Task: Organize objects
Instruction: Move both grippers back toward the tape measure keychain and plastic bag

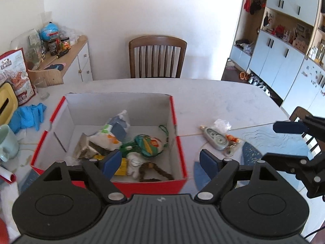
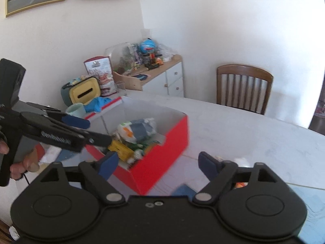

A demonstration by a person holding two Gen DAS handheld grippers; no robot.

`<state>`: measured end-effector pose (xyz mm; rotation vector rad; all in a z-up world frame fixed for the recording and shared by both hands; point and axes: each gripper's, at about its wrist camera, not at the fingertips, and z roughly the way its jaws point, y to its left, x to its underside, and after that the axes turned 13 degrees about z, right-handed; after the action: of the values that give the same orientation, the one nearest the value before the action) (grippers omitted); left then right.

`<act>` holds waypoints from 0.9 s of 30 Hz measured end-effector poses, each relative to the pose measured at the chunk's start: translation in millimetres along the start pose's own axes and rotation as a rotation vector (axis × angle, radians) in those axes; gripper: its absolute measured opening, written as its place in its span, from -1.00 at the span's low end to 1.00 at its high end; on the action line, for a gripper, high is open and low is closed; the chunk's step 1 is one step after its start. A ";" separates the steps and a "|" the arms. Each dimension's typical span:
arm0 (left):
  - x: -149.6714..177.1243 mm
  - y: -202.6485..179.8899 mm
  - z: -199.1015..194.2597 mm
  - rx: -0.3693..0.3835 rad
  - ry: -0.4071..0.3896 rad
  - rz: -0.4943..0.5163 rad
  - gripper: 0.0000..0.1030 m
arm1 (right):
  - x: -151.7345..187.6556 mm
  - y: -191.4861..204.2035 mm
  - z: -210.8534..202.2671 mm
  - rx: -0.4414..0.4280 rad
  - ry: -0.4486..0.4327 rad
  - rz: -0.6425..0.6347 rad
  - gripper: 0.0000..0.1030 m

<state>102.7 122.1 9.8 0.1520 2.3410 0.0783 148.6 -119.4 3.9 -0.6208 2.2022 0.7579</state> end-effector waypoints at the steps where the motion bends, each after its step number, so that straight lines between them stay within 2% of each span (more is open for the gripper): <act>1: -0.4 -4.0 1.2 0.002 -0.002 -0.006 0.64 | 2.7 -7.7 -3.9 0.008 0.001 0.004 0.73; 6: -1.5 -28.6 12.2 0.020 0.003 -0.030 0.67 | 13.1 -47.4 -20.2 0.057 -0.005 0.020 0.83; 11: -2.4 -59.7 28.7 0.023 0.023 -0.015 0.87 | 22.5 -90.9 -31.4 0.097 0.023 0.044 0.83; 16: -9.8 -85.4 46.3 0.017 0.015 -0.017 0.98 | 28.0 -122.3 -32.8 0.119 0.044 0.071 0.83; 27: -19.2 -120.2 100.4 0.022 0.033 -0.013 0.99 | 15.4 -169.1 -14.3 0.133 0.062 0.090 0.81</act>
<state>177.5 1.5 -59.1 0.1472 2.3760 0.0492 237.1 -252.5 -55.2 -0.4873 2.3288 0.6390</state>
